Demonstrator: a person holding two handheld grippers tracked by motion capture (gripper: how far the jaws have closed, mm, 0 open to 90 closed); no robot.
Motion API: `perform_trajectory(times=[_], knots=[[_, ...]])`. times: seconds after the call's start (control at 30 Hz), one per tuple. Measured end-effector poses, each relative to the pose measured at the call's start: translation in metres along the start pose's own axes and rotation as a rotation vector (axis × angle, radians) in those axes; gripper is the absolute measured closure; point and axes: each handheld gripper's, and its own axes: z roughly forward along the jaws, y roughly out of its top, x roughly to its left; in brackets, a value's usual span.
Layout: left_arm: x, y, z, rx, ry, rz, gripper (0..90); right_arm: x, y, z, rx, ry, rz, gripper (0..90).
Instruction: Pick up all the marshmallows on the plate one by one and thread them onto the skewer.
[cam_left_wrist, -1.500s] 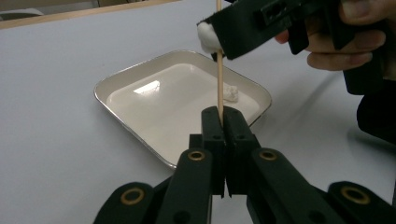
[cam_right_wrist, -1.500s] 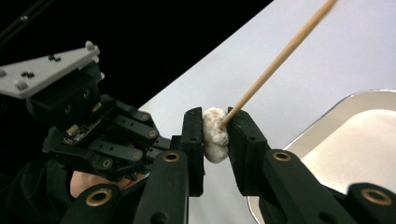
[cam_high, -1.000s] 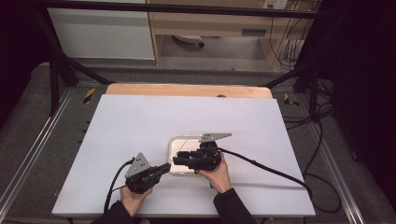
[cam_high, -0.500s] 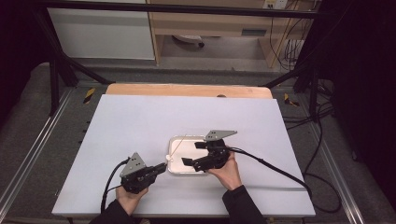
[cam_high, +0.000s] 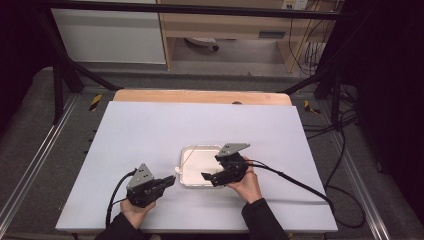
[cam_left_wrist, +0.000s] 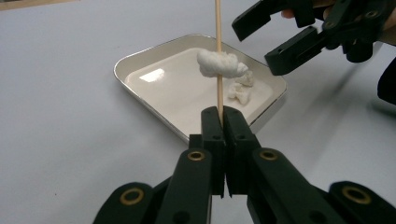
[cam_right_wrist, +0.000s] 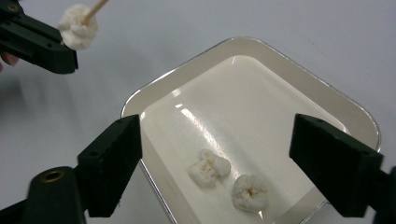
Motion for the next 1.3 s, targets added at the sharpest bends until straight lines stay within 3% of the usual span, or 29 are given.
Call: perform_trajectory(times=[0.47,0.83,1.07,1.3], knots=[[0.001,-0.001,0.001,0.011,-0.009,-0.006,88.2,-0.001,-0.013,0.024,0.084,0.02,-0.073,49.3],[0.001,-0.001,0.001,0.015,-0.012,-0.003,88.2,0.001,-0.018,0.029,0.107,0.01,-0.145,59.2],[0.001,-0.001,0.002,0.016,-0.013,-0.002,88.2,0.001,-0.019,0.029,0.104,-0.002,-0.151,64.5],[0.0,-0.001,0.002,0.017,-0.015,0.001,88.2,0.001,-0.015,0.024,0.081,0.0,-0.103,67.1]])
